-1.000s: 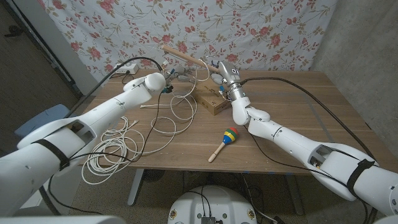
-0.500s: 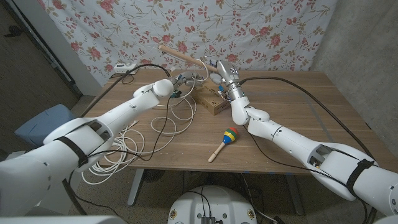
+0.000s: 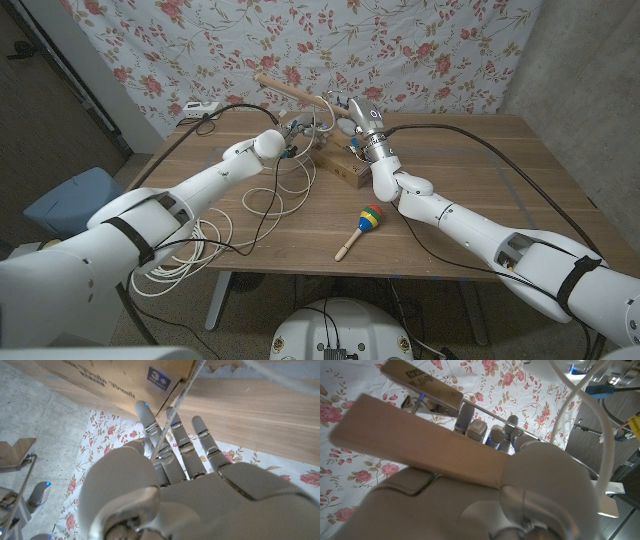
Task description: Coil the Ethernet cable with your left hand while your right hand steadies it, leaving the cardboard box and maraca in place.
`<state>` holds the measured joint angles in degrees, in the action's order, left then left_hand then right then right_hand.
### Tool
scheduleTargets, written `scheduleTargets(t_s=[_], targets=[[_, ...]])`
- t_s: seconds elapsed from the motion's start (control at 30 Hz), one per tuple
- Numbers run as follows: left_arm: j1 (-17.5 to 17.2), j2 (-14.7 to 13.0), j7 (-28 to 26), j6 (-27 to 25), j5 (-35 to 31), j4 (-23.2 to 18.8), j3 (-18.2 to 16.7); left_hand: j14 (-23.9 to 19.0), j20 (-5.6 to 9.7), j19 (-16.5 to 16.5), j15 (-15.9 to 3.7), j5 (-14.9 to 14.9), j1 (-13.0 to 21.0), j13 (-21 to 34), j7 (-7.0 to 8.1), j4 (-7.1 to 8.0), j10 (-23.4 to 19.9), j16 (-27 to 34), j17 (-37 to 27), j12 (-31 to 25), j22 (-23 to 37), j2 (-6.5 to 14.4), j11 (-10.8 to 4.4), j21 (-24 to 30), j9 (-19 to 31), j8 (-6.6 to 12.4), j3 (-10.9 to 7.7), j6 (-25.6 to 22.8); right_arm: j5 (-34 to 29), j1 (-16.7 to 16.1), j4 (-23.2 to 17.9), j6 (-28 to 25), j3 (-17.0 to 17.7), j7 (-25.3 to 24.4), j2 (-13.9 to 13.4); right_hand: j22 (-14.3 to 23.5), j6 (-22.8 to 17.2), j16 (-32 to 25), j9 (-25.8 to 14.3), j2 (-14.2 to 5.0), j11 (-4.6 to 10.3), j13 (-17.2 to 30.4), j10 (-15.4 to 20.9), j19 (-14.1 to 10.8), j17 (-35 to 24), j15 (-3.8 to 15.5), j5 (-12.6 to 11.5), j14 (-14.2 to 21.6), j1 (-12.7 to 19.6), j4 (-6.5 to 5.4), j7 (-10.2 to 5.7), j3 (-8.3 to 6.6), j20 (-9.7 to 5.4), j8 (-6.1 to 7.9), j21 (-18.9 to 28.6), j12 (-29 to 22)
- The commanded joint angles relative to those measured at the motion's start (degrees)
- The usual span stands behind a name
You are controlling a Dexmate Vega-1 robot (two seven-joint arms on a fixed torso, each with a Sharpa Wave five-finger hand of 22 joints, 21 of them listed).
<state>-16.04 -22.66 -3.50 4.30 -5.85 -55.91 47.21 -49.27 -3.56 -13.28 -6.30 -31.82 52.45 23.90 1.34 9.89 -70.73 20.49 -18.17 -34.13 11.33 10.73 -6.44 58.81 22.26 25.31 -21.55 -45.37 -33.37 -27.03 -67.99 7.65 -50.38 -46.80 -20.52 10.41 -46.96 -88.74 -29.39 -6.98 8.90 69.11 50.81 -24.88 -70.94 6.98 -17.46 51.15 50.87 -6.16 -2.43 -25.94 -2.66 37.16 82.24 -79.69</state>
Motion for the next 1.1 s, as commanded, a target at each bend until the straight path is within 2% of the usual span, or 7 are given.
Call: scheduleTargets(t_s=[0.03, 0.13, 0.23, 0.4, 0.57, 0.77, 1.1], targets=[[-1.71, -1.66, -3.33, -3.75, 2.7, -5.84, -4.02, 1.38, 0.04, 1.11, -6.11, 0.48, -0.15, 0.37, -6.85, -0.54, 4.22, -1.89, 0.2, 1.51, 0.39, 0.66, -0.29, 1.17, 4.2, 3.78, -2.07, -5.32, 0.32, 0.83, 2.3, 1.04, -0.24, -0.94, 0.48, 0.15, -0.83, -0.37, -0.17, -2.4, -0.11, 0.61, 0.27, 0.07, -0.21, 5.18, -0.17, 0.2, -1.99, -1.69, 0.31, -2.01, -5.8, 0.21, 0.24, -0.33], [-1.69, -2.68, -2.98, -5.25, 2.78, -7.95, -4.51, -1.4, 0.46, 1.18, -6.08, 1.31, 0.17, 1.32, -8.32, -0.52, -3.17, -2.05, 0.42, -1.8, 0.38, 0.45, 1.37, 2.33, 7.94, 6.9, -3.8, -5.31, 0.7, 1.11, 3.23, 1.17, -0.15, -1.18, 0.69, 0.14, -0.79, -0.37, -0.16, -2.4, -0.02, 0.04, 0.47, 0.16, -0.21, 5.18, -0.17, 0.2, -2.0, -1.67, 0.25, -2.05, -5.79, 0.28, 0.19, -0.07], [-1.94, -3.47, -2.53, -6.26, 3.42, -9.73, -5.23, -4.83, 0.84, 1.06, -6.14, 2.07, 0.11, 4.7, -9.04, -0.57, -6.67, -1.79, 0.25, -5.89, 0.38, 0.36, 2.59, 3.37, 11.7, 9.34, -4.77, -4.44, 1.44, 1.44, 4.42, 1.53, 0.03, -1.34, 0.96, 0.14, -0.87, -0.37, -0.04, -2.4, -0.04, 0.11, 0.38, 0.08, -0.21, 5.18, -0.16, 0.19, -2.01, -1.67, 0.33, -2.06, -5.83, 0.28, 0.2, -0.08], [-1.99, -4.17, -0.23, -7.14, 6.3, -10.68, -6.87, -11.73, 0.68, 0.55, -6.17, 3.36, -0.35, 15.13, -9.47, -0.53, -6.49, -0.51, -1.99, -14.78, -0.03, 0.33, 5.42, 4.93, 19.91, 13.63, -6.43, -2.05, 2.06, 1.7, 5.54, 2.04, 0.23, -2.33, 1.05, 0.16, -0.76, -0.35, -0.06, -2.44, -0.26, 0.19, 0.43, 0.07, -0.2, 5.18, -0.15, 0.16, -2.02, -1.65, 0.43, -2.12, -5.78, 0.39, 0.22, -0.18], [-2.32, -5.7, 0.84, -9.85, 8.7, -13.38, -8.81, -15.17, 0.24, -0.56, -5.71, 4.08, -1.01, 22.86, -9.97, -0.39, -5.34, 2.72, -8.29, -20.79, -0.24, 0.4, 6.01, 5.25, 24.79, 15.96, -7.27, -0.3, 1.69, 2.37, 8.0, 2.59, -0.1, -4.43, 1.24, 0.15, -0.72, -0.34, -0.04, -2.4, -0.18, 0.23, 0.34, 0.14, -0.2, 5.17, -0.15, 0.12, -2.07, -1.67, 0.35, -2.12, -5.85, 0.42, 0.17, -0.18], [-2.07, -7.45, 1.67, -13.4, 11.59, -16.92, -11.42, -16.39, 0.51, -2.37, -5.84, 4.6, -1.2, 29.23, -10.73, -0.61, -4.88, 5.18, -14.43, -25.61, -0.3, 0.38, 6.1, 6.01, 27.81, 17.51, -8.41, 0.5, -0.38, 3.46, 11.15, 2.65, -1.71, -8.22, 1.6, 0.13, -0.71, -0.32, 0.12, -2.36, 0.06, 0.2, 0.25, 0.22, -0.2, 5.17, -0.14, 0.03, -2.14, -1.7, 0.38, -2.13, -5.8, 0.44, 0.1, -0.12], [-0.42, -12.6, 7.94, -19.59, 12.87, -25.82, -11.44, -15.88, 0.43, -2.69, -5.89, 5.0, -1.28, 29.65, -11.05, -0.71, -4.59, 5.93, -18.27, -26.31, -0.28, 0.27, 5.47, 6.34, 28.34, 17.82, -9.41, 0.59, -0.3, 6.38, 18.78, 1.75, -4.15, -10.7, 3.77, 0.13, -0.57, -0.32, 0.01, -2.34, 0.08, 0.0, 0.29, 0.32, -0.2, 5.18, -0.16, -0.02, -2.24, -1.72, 0.19, -2.16, -5.88, 0.67, -0.03, 0.03]])
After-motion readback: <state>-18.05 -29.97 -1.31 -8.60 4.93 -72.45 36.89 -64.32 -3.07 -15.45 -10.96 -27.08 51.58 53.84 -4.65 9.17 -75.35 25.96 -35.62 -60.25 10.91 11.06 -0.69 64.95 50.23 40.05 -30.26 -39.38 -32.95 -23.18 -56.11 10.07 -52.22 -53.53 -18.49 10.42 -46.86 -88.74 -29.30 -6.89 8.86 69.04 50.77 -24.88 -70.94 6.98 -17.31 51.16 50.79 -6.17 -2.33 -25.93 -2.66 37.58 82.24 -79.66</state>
